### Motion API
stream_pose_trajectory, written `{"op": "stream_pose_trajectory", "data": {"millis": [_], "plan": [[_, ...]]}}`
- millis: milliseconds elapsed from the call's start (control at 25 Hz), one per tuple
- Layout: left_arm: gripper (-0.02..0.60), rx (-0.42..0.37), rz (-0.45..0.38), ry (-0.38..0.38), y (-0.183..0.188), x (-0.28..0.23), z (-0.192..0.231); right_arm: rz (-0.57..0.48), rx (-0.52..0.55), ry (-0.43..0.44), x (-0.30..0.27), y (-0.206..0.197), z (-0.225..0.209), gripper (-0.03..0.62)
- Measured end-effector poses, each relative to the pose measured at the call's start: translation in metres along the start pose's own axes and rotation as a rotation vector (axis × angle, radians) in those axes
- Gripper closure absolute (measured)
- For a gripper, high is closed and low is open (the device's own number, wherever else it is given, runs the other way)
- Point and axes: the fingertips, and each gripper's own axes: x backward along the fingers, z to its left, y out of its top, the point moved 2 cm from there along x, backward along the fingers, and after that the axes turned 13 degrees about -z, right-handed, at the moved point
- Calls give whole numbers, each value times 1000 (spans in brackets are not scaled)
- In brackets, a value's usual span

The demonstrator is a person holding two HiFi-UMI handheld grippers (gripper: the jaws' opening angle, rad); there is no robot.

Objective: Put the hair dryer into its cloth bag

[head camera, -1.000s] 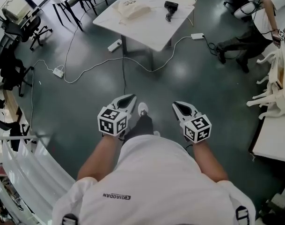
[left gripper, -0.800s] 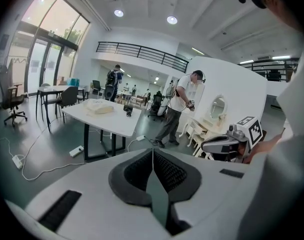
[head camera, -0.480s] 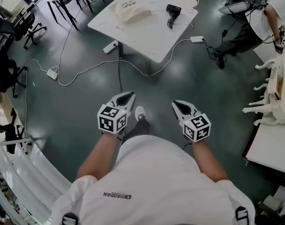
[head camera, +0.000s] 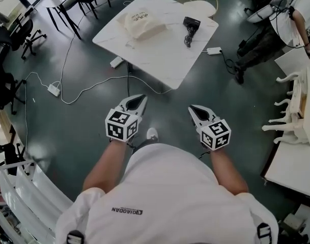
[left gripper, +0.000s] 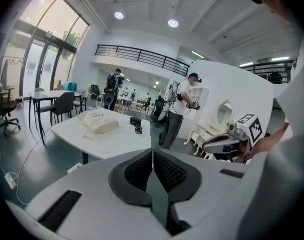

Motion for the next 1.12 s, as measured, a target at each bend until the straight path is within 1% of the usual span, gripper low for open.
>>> {"op": "stream_pose_trajectory", "data": {"millis": [200,360,480,640,880,1120], "plan": [[548,2,11,-5,7,-19,43,0,12,-1,-47,11,-8,572],[548,-1,5,-33,16,-39,61,-3,17,-25,-71,18,-21,572],[548,3,3,-34,21,-52,75,7,12,-33,-85,19,-27,572],[548,21,-2,-41,23,-59,80,32,18,-27,-97,20,-29,572],[548,33,25,-27,14,-72,92,40,12,-18,-115,22,-46,572],[548,18,43,18,17,-102,105,36,-1,-9,-144,27,-88,572]]}}
